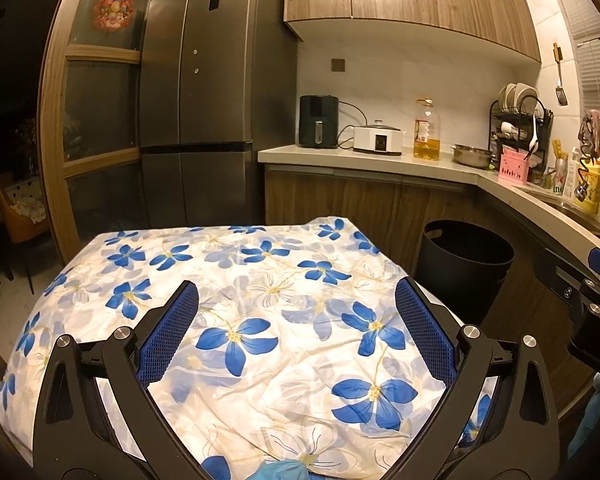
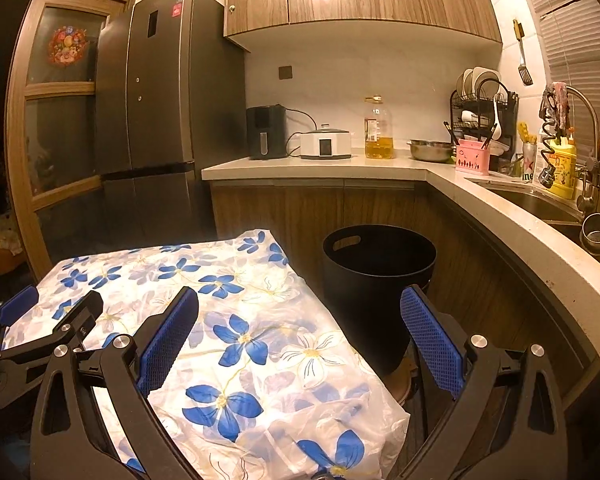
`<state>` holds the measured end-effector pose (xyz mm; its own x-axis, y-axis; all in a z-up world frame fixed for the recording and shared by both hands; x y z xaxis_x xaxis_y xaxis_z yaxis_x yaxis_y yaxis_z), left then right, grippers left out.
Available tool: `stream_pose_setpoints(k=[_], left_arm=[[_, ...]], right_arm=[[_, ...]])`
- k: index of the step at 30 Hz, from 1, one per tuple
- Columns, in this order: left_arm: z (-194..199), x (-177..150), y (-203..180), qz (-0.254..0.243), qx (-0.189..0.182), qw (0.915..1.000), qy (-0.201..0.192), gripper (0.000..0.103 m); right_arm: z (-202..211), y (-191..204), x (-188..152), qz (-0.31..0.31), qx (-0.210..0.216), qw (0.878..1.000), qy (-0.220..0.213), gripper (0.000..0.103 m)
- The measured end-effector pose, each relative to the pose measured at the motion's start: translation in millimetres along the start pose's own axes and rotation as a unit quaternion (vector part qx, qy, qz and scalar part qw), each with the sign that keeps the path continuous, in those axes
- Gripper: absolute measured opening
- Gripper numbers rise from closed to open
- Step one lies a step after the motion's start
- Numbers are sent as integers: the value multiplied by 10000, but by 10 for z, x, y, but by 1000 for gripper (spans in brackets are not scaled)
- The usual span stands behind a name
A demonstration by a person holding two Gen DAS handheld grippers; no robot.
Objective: Collect trash
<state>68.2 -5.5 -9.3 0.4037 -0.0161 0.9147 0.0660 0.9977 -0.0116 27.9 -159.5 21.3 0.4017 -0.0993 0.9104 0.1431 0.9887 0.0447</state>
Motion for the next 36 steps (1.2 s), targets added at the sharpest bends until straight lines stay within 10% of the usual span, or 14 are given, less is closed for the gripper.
stream_pose_setpoints(k=[36], left_arm=[[12, 15, -45, -9, -100, 9999, -5, 97]], right_arm=[[24, 14, 61, 16, -15, 10000, -18, 97]])
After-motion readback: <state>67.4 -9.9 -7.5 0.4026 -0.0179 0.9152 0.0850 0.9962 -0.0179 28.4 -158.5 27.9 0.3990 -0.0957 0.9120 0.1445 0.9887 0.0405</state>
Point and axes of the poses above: each gripper's, at about its wrist camera, not at the fingertips, and z roughly against the way its jaws point, y to its left, x to its top, the point moved 3 cm from there along -z, roughly the way its jaws point, and after that the axes turned 4 degrees about y, right-handed, at the moved point
